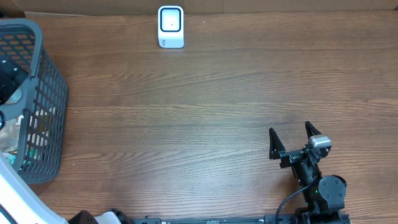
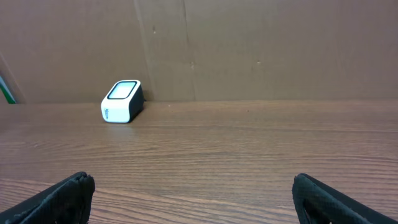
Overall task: Scan the item barcode
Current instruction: 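Move the left gripper into the grey basket toward the bread bag, then grasp the clear-and-brown bread bag with the left gripper and lift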
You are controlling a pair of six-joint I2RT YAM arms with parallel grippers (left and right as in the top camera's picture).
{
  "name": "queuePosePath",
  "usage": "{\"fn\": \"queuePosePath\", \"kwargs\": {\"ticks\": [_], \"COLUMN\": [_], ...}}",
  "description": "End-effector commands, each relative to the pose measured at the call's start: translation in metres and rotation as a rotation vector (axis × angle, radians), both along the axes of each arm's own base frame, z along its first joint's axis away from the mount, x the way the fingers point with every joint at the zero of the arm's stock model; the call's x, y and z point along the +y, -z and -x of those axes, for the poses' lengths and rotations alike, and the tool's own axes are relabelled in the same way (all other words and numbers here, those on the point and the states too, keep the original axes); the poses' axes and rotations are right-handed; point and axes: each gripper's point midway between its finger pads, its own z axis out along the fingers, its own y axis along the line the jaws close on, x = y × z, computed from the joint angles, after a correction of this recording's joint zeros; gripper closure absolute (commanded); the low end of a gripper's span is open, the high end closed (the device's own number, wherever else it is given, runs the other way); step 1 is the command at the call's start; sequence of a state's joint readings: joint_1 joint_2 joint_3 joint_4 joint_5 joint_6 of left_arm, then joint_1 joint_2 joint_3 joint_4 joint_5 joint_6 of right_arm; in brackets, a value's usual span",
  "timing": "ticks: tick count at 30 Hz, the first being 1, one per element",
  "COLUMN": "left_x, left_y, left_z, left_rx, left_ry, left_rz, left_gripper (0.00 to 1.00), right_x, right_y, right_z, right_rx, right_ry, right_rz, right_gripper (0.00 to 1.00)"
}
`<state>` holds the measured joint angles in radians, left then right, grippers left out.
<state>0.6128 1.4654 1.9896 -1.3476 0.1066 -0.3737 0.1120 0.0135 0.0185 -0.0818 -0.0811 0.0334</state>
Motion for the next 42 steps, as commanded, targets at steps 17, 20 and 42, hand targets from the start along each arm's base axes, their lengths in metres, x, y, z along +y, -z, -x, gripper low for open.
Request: {"fn": "queuePosePath", "kwargs": {"ticks": [17, 20, 42], "left_x": [0.085, 0.092, 0.097], "left_y": [0.067, 0.083, 0.246], "left_z": [0.046, 0.053, 0.036], "left_rx": [0.199, 0.260, 0.345], "left_ry": [-0.386, -0.414, -0.395], "left_rz": [0.177, 0.207, 0.346], "left_gripper": [0.00, 0.00, 0.01], "right_x": [0.000, 0.000, 0.000], "right_y": [0.002, 0.002, 0.002], "right_z": [0.000, 0.000, 0.000], "right_rx": [-0.006, -0.006, -0.006], "right_ry": [-0.002, -0.002, -0.002], "right_rz": [0.004, 0.004, 0.004], "right_gripper": [0.00, 0.00, 0.00]}}
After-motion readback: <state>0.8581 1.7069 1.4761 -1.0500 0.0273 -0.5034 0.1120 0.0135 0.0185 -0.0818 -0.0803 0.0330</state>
